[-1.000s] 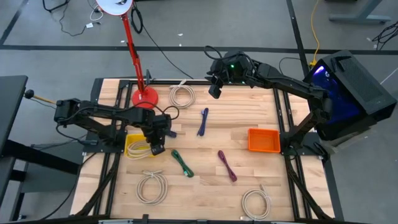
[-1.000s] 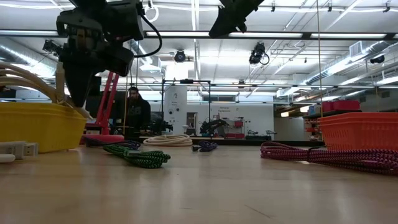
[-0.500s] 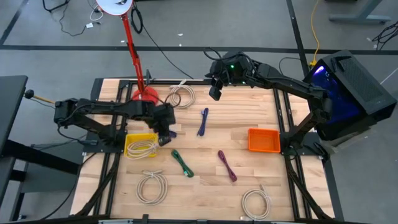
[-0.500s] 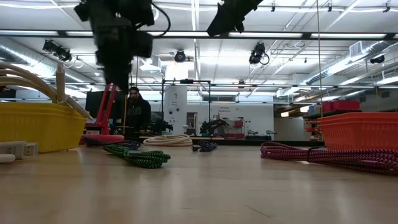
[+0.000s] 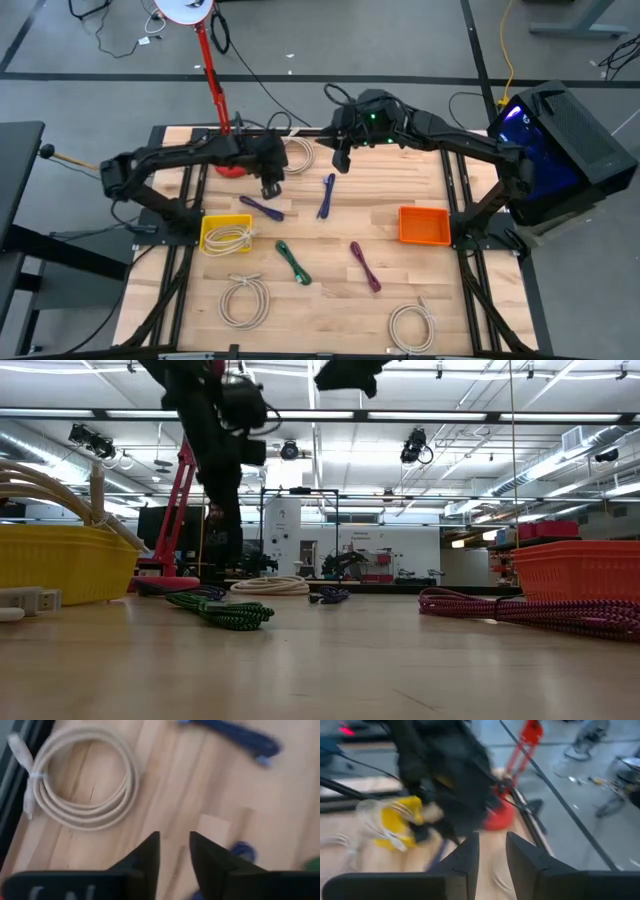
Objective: Pick & Place USB Port
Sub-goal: Put the light brown HDMI cable into the yellow bin
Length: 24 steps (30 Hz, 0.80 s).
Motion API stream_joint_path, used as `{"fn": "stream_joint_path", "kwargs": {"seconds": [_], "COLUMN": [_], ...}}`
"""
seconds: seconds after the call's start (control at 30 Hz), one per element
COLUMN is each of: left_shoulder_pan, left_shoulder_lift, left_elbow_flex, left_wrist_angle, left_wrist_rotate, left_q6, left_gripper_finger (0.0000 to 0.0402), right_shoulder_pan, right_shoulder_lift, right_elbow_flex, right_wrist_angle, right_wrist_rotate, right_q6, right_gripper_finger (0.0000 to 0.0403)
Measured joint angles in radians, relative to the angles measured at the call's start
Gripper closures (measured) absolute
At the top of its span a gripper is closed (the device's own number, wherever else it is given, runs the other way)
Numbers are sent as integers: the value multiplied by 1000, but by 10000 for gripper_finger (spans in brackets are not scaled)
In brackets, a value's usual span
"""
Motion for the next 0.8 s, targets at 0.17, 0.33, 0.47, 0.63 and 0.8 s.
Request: {"fn": "stream_joint_path", "kwargs": {"seconds": [0.17,0.33,0.47,0.63,0.8], "left_shoulder_pan": [51,64,77,93,92], "left_shoulder_lift": [109,168,171,169,169], "left_elbow_flex": [0,0,0,42,181], "left_wrist_angle": [49,38,33,12,-113], "left_wrist_rotate": [9,-5,-20,-20,-17], "left_q6": [48,122,130,118,83], "left_gripper_finger": [223,198,195,195,195], "right_shoulder_pan": [52,71,58,27,-5], "right_shoulder_lift": [0,0,0,1,27], "right_elbow_flex": [0,0,-1,-86,-247], "right_wrist_angle": [42,3,-187,-251,-93], "right_wrist_rotate": [-29,14,147,177,111], "right_q6": [11,28,28,47,47], "right_gripper_finger": [305,305,305,305,305]}}
